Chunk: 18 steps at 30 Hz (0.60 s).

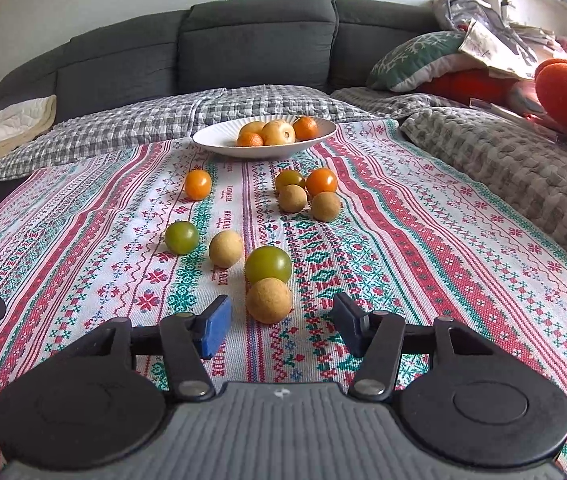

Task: Organize fruits
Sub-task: 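Grasp an orange cherry tomato with the left tool while the right tool grasps a tan round fruit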

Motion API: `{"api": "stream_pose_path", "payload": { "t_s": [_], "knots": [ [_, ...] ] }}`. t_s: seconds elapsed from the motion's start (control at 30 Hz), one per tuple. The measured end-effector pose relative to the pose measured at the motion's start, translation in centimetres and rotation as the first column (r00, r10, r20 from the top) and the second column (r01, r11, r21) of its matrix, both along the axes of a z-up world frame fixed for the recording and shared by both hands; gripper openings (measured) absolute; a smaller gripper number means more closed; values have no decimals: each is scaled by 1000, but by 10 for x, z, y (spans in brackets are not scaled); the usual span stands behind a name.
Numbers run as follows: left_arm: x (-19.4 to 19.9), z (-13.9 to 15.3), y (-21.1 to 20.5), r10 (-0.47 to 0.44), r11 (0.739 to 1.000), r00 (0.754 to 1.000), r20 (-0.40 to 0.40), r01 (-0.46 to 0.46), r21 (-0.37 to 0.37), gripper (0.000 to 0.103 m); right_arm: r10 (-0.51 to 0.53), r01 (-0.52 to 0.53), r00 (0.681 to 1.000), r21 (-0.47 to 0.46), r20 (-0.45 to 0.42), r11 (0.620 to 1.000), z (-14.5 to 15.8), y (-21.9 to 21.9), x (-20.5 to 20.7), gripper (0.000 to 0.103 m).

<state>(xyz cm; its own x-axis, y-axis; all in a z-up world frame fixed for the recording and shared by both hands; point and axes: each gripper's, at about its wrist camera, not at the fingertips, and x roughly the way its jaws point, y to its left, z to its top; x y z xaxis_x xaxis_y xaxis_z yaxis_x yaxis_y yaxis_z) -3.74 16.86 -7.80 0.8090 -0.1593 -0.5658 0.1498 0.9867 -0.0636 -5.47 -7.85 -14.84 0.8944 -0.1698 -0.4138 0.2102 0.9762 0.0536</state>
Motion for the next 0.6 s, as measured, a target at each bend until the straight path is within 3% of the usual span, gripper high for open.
{"api": "stream_pose_path", "payload": {
  "t_s": [0.13, 0.37, 0.6],
  "knots": [
    [4, 1, -4, 9, 1000, 1000, -1, -9, -7, 32, 0, 0, 1000, 11, 1, 1000, 0, -1, 2, 39],
    [10, 2, -11, 20, 999, 1000, -10, -20, -31, 31, 21, -20, 1000, -15, 8, 1000, -1, 4, 2, 23],
    [16, 4, -22, -12, 999, 1000, -18, 11, -40, 31, 13, -13, 1000, -6, 16, 1000, 1, 2, 2, 22]
  ]
}}
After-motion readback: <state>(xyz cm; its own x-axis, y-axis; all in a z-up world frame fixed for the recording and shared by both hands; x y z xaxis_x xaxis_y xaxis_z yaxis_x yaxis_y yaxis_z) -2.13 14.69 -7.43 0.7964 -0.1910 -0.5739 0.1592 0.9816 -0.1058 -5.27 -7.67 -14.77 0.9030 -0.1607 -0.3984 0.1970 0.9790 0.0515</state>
